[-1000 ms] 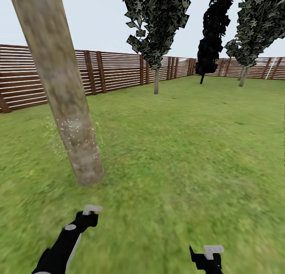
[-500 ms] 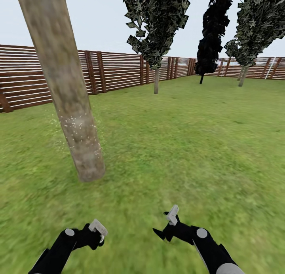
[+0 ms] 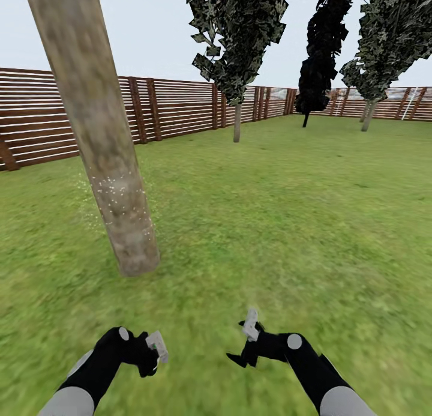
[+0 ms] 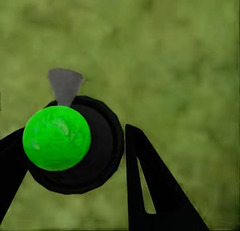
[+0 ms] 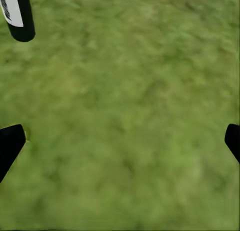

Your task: In the garden, pick up the pesticide atomizer on the floor and spray pesticide onto both trees until each tree trunk is fully covered.

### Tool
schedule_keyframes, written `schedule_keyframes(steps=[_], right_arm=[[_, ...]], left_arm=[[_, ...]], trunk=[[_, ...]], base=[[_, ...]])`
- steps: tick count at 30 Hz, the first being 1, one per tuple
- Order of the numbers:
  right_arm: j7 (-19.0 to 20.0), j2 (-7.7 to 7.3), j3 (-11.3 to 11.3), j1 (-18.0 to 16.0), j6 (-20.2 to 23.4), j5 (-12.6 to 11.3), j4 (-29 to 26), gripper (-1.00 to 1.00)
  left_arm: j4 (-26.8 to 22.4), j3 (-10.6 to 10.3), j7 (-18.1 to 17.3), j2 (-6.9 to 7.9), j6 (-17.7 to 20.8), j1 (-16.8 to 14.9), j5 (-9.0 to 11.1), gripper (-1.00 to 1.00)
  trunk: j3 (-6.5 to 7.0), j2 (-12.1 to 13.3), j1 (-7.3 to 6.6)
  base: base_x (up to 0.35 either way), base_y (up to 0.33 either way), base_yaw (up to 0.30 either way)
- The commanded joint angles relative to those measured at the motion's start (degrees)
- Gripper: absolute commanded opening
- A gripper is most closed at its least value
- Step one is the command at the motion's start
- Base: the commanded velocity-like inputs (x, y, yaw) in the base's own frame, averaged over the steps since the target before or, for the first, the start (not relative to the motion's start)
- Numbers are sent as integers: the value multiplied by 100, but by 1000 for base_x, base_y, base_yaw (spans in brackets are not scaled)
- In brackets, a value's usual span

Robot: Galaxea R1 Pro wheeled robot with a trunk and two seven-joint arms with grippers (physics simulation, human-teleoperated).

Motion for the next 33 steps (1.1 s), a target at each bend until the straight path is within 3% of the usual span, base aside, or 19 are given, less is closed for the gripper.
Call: schedule_keyframes(steps=[1,3,4,6,7,9,11,14,20,22,26,33], right_arm=[[49,5,37,-19,6,6,-17,100],[403,53,90,-52,13,7,-48,100],[681,128,98,-59,14,16,-53,100],[846,180,106,-62,63,25,-77,100],[885,191,110,-63,125,27,-170,-100],[907,197,112,-63,167,21,-254,-100],[922,198,112,-79,368,16,-471,-100],[1367,207,112,-89,729,13,-855,-100],[1445,230,112,-89,762,9,-943,-100],[1450,241,112,-89,759,3,-945,-100],[1457,285,112,-89,754,1,-945,-100],[1458,384,112,-89,753,1,-952,-100]], left_arm=[[0,-31,-15,1,1,-7,-7,-100],[0,-220,-34,19,2,-16,-12,-100],[-10,-265,-106,17,2,-20,-19,-100],[-58,-289,-294,10,2,-24,-29,-100],[-71,-295,-354,8,2,-26,-31,-100],[-78,-323,-387,2,2,-27,-38,-100],[-87,-781,-395,-30,20,-32,-33,-100],[-86,-831,-395,-114,16,-99,-34,-100],[-88,-857,-395,-457,16,-172,-44,-100],[-88,-932,-391,-636,23,-199,-57,-100],[-88,-1267,-383,-706,140,-298,-45,-100],[-88,-1311,-385,-828,186,-309,-31,-100]], trunk=[[0,0,0],[0,0,0],[0,0,0],[0,0,0],[0,0,0],[0,0,0],[0,0,0],[0,0,0],[0,0,0],[0,0,0],[0,0,0],[0,0,0]], base=[[0,0,0],[0,0,0],[0,0,0],[0,0,0],[0,0,0],[0,0,0],[0,0,0],[0,0,0],[0,0,0],[0,0,0],[0,0,0],[0,0,0]])
